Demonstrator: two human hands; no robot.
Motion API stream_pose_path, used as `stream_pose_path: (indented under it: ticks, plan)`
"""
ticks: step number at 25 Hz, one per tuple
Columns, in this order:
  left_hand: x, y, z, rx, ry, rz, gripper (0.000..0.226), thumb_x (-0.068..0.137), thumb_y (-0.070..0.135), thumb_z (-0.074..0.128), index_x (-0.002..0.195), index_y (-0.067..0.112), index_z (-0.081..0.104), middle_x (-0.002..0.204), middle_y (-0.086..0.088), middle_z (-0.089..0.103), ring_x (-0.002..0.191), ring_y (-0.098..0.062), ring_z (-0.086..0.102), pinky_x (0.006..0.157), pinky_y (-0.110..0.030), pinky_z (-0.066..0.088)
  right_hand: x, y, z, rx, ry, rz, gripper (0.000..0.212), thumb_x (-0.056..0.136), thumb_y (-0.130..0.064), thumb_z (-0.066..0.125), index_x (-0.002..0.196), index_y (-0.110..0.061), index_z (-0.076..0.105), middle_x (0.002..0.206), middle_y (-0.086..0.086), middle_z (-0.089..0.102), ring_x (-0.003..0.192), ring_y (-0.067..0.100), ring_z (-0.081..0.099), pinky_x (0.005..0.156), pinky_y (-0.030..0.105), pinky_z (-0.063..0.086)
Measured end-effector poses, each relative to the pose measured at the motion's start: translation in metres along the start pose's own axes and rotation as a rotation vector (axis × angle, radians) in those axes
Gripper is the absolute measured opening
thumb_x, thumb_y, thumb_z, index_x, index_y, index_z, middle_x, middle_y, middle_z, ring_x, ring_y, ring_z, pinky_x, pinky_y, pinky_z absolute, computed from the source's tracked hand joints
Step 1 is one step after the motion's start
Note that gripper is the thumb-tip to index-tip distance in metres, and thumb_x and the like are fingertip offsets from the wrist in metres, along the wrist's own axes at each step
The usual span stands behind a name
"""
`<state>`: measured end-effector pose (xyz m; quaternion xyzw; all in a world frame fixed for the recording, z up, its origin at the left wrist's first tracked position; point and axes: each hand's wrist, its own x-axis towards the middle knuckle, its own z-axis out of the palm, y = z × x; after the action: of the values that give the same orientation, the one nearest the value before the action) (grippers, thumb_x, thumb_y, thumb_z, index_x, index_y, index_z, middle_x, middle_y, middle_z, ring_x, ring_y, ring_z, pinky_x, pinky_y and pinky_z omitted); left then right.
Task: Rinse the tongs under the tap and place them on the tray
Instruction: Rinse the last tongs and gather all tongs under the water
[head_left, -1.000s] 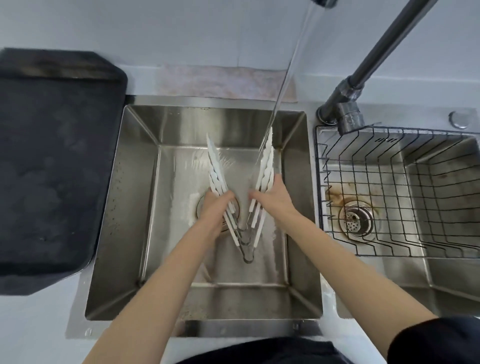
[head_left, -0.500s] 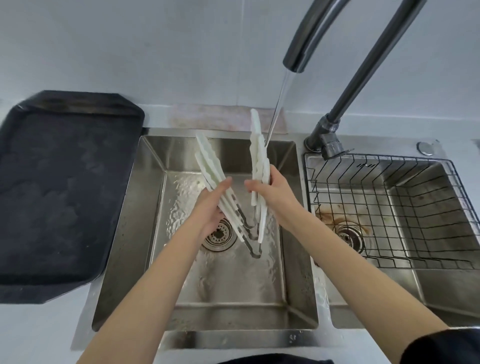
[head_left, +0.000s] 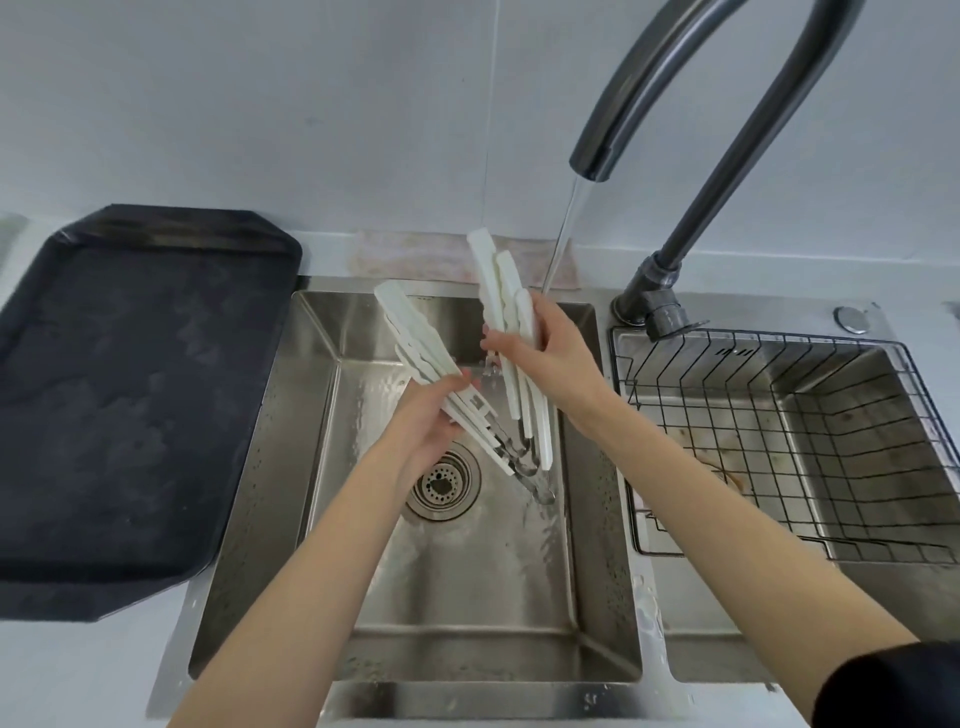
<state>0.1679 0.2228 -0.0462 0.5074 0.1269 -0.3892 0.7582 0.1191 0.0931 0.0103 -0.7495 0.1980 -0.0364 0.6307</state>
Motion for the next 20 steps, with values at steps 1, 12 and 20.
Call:
stream_pose_path:
  ticks: [1, 12, 20]
  plan:
    - [0.0, 0.002, 0.001, 0.011, 0.005, 0.013, 0.018, 0.087, -0.006, 0.05, 0.08, 0.01, 0.056, 0.071, -0.005, 0.06, 0.074, -0.019, 0.059, 0.091, -0.047, 0.047, 0.0, 0.001, -0.001, 0.048, 0.023, -0.008, 0.018, 0.087, -0.019, 0.061, 0.099, -0.028, 0.052, 0.097, 0.001, 0.068, 0.088, 0.013, 0.067, 0.082, 0.023, 0.053]
    - [-0.014, -0.002, 0.021, 0.148, -0.111, 0.032, 0.014, 0.088, 0.018, 0.057, 0.102, 0.016, 0.054, 0.082, 0.001, 0.061, 0.082, -0.017, 0.063, 0.069, -0.031, 0.053, -0.01, 0.017, -0.016, -0.039, 0.301, 0.014, 0.026, 0.093, -0.038, 0.049, 0.101, -0.013, 0.05, 0.065, -0.006, 0.052, 0.037, -0.003, 0.05, 0.052, 0.022, 0.047]
    - [-0.01, 0.022, 0.057, 0.165, -0.157, 0.145, 0.011, 0.09, 0.023, 0.055, 0.1, 0.018, 0.053, 0.092, -0.002, 0.065, 0.069, -0.01, 0.071, 0.071, -0.031, 0.06, -0.022, 0.031, -0.036, 0.628, 0.364, 0.332, 0.031, 0.091, -0.04, 0.053, 0.1, -0.01, 0.051, 0.063, 0.0, 0.052, 0.047, 0.011, 0.049, 0.051, 0.024, 0.046]
